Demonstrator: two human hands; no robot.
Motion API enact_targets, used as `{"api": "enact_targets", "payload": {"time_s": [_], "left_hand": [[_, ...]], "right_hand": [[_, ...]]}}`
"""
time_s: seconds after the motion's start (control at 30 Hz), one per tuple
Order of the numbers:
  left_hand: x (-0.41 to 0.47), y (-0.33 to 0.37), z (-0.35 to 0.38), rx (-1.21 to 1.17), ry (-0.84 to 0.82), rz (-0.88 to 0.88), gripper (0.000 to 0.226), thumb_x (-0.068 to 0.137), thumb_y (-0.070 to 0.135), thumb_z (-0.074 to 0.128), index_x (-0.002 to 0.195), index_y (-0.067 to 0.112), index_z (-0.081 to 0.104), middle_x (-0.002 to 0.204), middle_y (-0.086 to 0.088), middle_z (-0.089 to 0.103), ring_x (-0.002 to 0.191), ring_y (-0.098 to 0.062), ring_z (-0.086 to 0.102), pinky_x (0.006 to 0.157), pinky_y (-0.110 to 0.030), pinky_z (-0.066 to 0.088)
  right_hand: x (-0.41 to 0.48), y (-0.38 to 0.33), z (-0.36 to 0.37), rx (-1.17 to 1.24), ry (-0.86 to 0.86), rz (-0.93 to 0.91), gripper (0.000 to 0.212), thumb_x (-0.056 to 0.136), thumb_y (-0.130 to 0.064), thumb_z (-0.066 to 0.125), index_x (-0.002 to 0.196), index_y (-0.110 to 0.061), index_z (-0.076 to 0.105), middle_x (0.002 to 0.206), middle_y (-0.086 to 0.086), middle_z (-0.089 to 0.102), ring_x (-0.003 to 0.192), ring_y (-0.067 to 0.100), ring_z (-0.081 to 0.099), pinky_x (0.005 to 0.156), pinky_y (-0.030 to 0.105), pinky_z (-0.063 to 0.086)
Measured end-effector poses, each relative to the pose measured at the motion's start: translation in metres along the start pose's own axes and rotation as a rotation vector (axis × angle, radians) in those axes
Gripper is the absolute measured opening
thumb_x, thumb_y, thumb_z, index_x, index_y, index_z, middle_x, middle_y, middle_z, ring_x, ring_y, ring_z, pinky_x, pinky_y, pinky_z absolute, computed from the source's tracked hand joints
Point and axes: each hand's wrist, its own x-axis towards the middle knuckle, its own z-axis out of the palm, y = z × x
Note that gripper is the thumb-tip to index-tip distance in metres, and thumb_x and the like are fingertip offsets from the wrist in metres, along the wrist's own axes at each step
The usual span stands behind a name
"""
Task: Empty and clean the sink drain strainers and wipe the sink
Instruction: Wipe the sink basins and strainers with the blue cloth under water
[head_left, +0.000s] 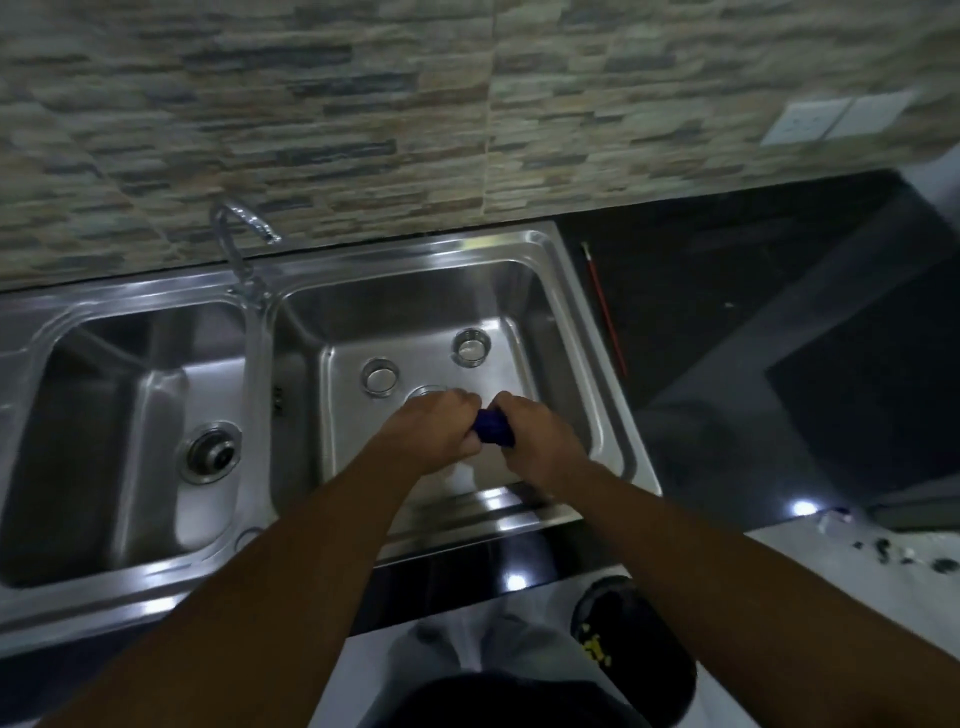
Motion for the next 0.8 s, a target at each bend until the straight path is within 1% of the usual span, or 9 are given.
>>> {"api": "enact_targets", "payload": {"time_s": [0.07, 0.2, 0.3, 0.43, 0.5, 0.53, 0.6, 0.7, 0.8], "left_hand": [[0.015, 0.019, -0.006, 0.041, -0.002, 0.032, 0.02, 0.086, 0.028, 0.058, 0.1, 0.014, 0.058, 0.095, -0.006, 0.062, 0.078, -0.023, 0.06, 0.068, -0.035, 0.05], [0.047, 0.069, -0.015, 0.04, 0.029, 0.126, 0.024, 0.091, 0.029, 0.059, 0.109, 0.014, 0.059, 0.102, -0.006, 0.064, 0.08, -0.021, 0.059, 0.068, -0.033, 0.047], [0.068, 0.116, -0.021, 0.034, 0.07, 0.185, 0.032, 0.095, 0.031, 0.055, 0.122, 0.013, 0.057, 0.108, -0.008, 0.065, 0.094, -0.027, 0.065, 0.081, -0.04, 0.053], [0.089, 0.172, -0.014, 0.02, 0.098, 0.235, 0.036, 0.094, 0.026, 0.052, 0.128, 0.013, 0.055, 0.116, -0.009, 0.065, 0.099, -0.029, 0.064, 0.084, -0.041, 0.052], [0.092, 0.188, 0.004, -0.022, 0.087, 0.25, 0.038, 0.095, 0.03, 0.05, 0.129, 0.015, 0.056, 0.12, -0.007, 0.065, 0.105, -0.029, 0.063, 0.088, -0.041, 0.052], [0.093, 0.193, 0.016, -0.031, 0.059, 0.25, 0.043, 0.096, 0.036, 0.048, 0.132, 0.015, 0.054, 0.126, -0.007, 0.063, 0.111, -0.028, 0.062, 0.093, -0.042, 0.051], [0.093, 0.197, 0.042, -0.019, -0.057, 0.223, 0.06, 0.1, 0.049, 0.041, 0.147, 0.012, 0.043, 0.148, -0.01, 0.049, 0.134, -0.028, 0.048, 0.11, -0.042, 0.04], [0.098, 0.195, 0.078, 0.069, -0.126, 0.217, 0.065, 0.106, 0.045, 0.025, 0.157, 0.005, 0.021, 0.165, -0.014, 0.019, 0.152, -0.027, 0.018, 0.124, -0.041, 0.016], [0.105, 0.191, 0.098, 0.148, -0.079, 0.222, 0.06, 0.108, 0.039, 0.018, 0.158, 0.005, 0.013, 0.167, -0.013, 0.011, 0.154, -0.026, 0.01, 0.125, -0.042, 0.01]], "right_hand": [[-0.008, 0.022, -0.026, -0.081, -0.002, -0.031, 0.036, 0.084, -0.002, 0.06, 0.114, -0.022, 0.059, 0.102, 0.002, 0.068, 0.089, 0.024, 0.065, 0.071, 0.034, 0.051], [-0.026, 0.076, -0.073, -0.071, 0.041, -0.021, 0.046, 0.087, -0.008, 0.056, 0.125, -0.033, 0.06, 0.117, -0.004, 0.067, 0.104, 0.021, 0.064, 0.085, 0.039, 0.054], [-0.043, 0.121, -0.1, -0.042, 0.141, -0.051, 0.056, 0.084, -0.003, 0.057, 0.135, -0.026, 0.059, 0.132, 0.001, 0.064, 0.12, 0.024, 0.06, 0.098, 0.044, 0.051], [-0.071, 0.179, -0.122, -0.096, 0.202, -0.071, 0.071, 0.08, 0.009, 0.059, 0.145, -0.019, 0.051, 0.151, 0.005, 0.049, 0.145, 0.025, 0.039, 0.115, 0.048, 0.04], [-0.084, 0.204, -0.125, -0.116, 0.006, -0.006, 0.08, 0.082, -0.003, 0.061, 0.153, -0.028, 0.036, 0.162, -0.002, 0.031, 0.153, 0.017, 0.02, 0.122, 0.046, 0.029], [-0.092, 0.214, -0.123, -0.135, -0.146, 0.046, 0.086, 0.082, -0.013, 0.063, 0.157, -0.032, 0.025, 0.167, -0.007, 0.017, 0.155, 0.013, 0.008, 0.125, 0.042, 0.017], [-0.103, 0.231, -0.115, -0.234, -0.355, 0.061, 0.098, 0.081, -0.039, 0.064, 0.16, -0.031, 0.007, 0.167, -0.01, -0.006, 0.154, 0.011, -0.012, 0.123, 0.034, -0.006], [-0.11, 0.241, -0.096, -0.304, -0.25, -0.001, 0.09, 0.09, -0.057, 0.047, 0.161, -0.026, 0.002, 0.168, -0.002, -0.011, 0.153, 0.015, -0.018, 0.12, 0.032, -0.015], [-0.103, 0.234, -0.08, -0.328, -0.104, -0.007, 0.069, 0.104, -0.054, 0.024, 0.161, -0.022, 0.002, 0.169, 0.0, -0.004, 0.154, 0.016, -0.014, 0.123, 0.034, -0.012]]}}
